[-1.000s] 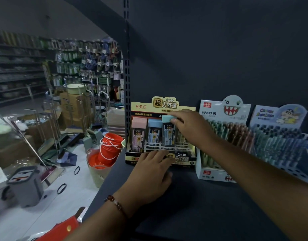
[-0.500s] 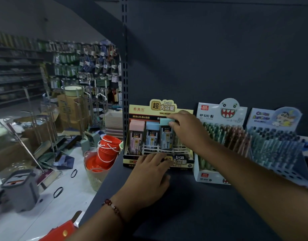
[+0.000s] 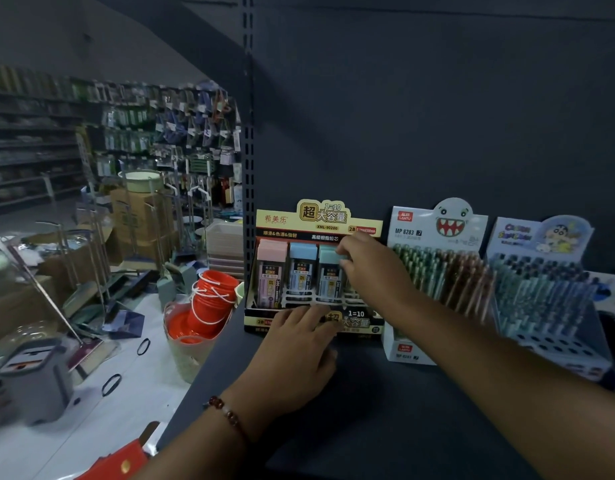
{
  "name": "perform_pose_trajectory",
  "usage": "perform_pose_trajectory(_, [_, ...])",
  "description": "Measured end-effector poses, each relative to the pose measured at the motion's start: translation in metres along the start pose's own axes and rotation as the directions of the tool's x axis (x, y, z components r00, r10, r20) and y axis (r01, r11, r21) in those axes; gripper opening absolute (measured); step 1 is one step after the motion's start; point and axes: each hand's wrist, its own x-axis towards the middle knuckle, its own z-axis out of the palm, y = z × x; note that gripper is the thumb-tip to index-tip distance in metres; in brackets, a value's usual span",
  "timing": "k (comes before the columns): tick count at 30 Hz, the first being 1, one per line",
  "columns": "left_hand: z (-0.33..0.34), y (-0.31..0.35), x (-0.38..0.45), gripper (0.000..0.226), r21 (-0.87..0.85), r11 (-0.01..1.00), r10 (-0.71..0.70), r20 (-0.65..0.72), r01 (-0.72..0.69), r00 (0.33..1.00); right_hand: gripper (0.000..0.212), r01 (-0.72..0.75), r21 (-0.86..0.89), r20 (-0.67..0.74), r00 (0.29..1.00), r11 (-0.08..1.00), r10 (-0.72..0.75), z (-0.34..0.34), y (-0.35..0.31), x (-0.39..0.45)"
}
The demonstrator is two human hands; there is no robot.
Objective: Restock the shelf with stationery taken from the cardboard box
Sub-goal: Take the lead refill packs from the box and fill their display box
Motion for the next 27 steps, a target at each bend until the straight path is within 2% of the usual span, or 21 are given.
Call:
perform_pose_trajectory(5, [0.003,-0.001,-0.001,0.045,-0.029,1.0,0.01,-0.009,-0.011,1.0,0.044,-0.016,-0.067,0.095,0.995,0.998,0.023,-0.007,-0.007,-0.016])
perform_pose_trajectory(10, [0.001,-0.003,-0.002,0.042,-0.116,0.993,0.028,-0.039,-0.032,0.999,0.062,-0.009,0.005,0.237,0.971,1.0,0.008,-0.029,-0.017,-0.045])
perform_pose_trajectory(13, [-0.001,-0.003,-0.009,0.04,-0.224,0.972,0.061,-0.057,-0.072,0.997,0.059,-0.043,0.052,0.237,0.971,0.998,0.029,-0.047,-0.016,-0.077])
perform_pose_trajectory(15, [-0.007,-0.005,-0.011,0.039,-0.307,0.945,0.101,-0.053,-0.113,0.993,0.051,-0.125,0.094,0.216,0.971,0.988,0.102,-0.061,-0.011,-0.107])
perform_pose_trajectory(19, [-0.015,0.004,-0.021,0.042,-0.387,0.881,0.283,-0.032,-0.273,0.959,0.043,-0.284,0.048,0.291,0.921,0.958,0.259,-0.089,-0.005,-0.189])
perform_pose_trajectory(21, [-0.015,0.019,-0.031,0.043,-0.433,0.838,0.356,-0.028,-0.333,0.934,0.041,-0.342,0.033,0.283,0.904,0.939,0.319,-0.103,-0.007,-0.237])
perform_pose_trajectory(24, [-0.014,0.066,-0.054,0.038,-0.499,0.762,0.455,-0.04,-0.412,0.89,0.036,-0.459,0.003,0.286,0.852,0.888,0.439,-0.121,-0.016,-0.317])
perform_pose_trajectory(27, [-0.006,0.142,-0.081,0.034,-0.591,0.635,0.588,-0.047,-0.497,0.807,0.034,-0.594,-0.029,0.248,0.775,0.804,0.581,-0.137,-0.027,-0.404])
